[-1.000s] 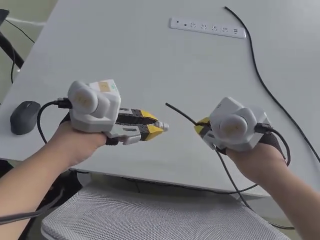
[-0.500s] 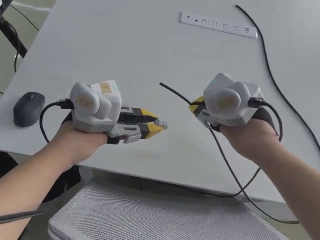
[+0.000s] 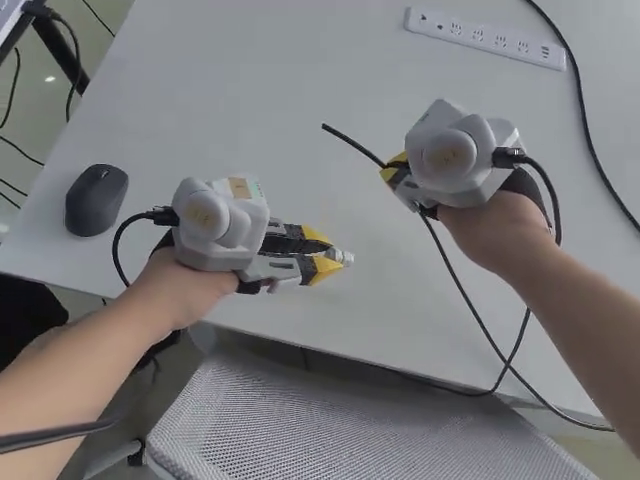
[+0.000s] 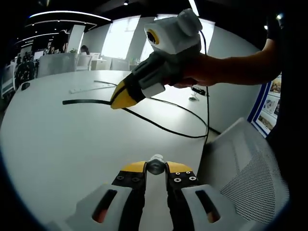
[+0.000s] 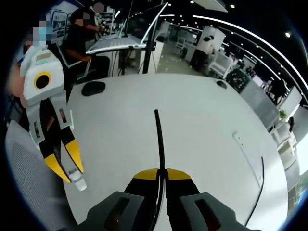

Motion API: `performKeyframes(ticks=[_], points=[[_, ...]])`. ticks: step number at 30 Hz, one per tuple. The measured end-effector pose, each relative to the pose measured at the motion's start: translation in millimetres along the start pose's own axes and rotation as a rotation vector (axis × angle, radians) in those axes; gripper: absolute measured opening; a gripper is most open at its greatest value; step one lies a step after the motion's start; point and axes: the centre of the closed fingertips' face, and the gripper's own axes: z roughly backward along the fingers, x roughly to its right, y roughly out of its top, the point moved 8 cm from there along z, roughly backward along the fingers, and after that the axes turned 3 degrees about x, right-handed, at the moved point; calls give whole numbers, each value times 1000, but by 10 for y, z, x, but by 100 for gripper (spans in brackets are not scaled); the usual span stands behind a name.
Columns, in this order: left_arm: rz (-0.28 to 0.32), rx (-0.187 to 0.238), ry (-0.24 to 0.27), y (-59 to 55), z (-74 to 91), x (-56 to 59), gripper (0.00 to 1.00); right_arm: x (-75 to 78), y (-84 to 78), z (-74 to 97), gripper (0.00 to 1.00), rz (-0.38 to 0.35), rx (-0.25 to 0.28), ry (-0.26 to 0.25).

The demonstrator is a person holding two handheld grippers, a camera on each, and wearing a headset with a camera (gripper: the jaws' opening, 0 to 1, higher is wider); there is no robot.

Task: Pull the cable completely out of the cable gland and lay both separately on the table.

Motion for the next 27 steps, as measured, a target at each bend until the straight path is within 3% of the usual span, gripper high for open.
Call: performKeyframes(ticks=[7, 9, 14, 17, 27], points=[[10, -22, -13, -179, 55, -106, 16, -103, 177, -453, 0, 14, -9, 54], [13, -19, -11, -207, 75, -140, 16, -153, 196, -574, 0, -14, -15, 87], [-1, -58, 9, -330, 113, -269, 16, -296, 232, -794, 0, 0, -37, 131], [13, -63, 20, -383, 130, -350, 16, -343, 209, -884, 0, 2, -53, 145], [41, -27, 74, -404, 173, -571, 16, -399, 171, -1046, 0, -19, -59, 172]])
